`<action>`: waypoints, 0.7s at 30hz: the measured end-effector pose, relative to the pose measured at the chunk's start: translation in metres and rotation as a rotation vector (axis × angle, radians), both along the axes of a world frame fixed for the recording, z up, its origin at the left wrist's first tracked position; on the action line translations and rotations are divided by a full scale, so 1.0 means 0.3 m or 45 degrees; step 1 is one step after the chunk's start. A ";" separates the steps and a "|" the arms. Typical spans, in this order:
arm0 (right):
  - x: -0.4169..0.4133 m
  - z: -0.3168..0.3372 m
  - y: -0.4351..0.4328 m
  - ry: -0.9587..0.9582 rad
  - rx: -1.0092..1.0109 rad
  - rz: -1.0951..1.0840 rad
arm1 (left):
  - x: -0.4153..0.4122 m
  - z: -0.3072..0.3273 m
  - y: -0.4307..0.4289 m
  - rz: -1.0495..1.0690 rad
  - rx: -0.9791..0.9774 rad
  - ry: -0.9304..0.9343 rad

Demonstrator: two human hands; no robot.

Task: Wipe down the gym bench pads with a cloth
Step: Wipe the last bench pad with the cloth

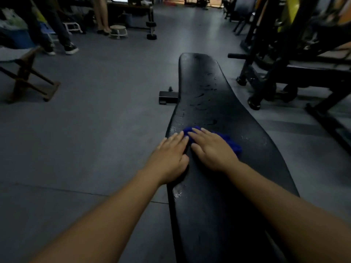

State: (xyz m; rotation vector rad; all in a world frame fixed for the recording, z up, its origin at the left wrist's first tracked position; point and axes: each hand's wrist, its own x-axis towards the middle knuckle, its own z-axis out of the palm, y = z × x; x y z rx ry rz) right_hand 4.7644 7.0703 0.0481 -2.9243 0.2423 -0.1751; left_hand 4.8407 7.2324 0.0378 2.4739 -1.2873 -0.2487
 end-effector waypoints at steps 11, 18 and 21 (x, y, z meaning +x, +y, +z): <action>-0.273 0.025 0.275 0.017 0.013 0.032 | 0.170 -0.022 -0.050 -0.085 -0.040 0.128; -0.245 0.035 0.260 0.071 0.061 0.561 | 0.158 -0.004 -0.063 -0.063 0.062 0.042; -0.140 0.015 0.260 0.067 -0.015 0.405 | 0.186 0.032 -0.067 -0.102 0.149 0.187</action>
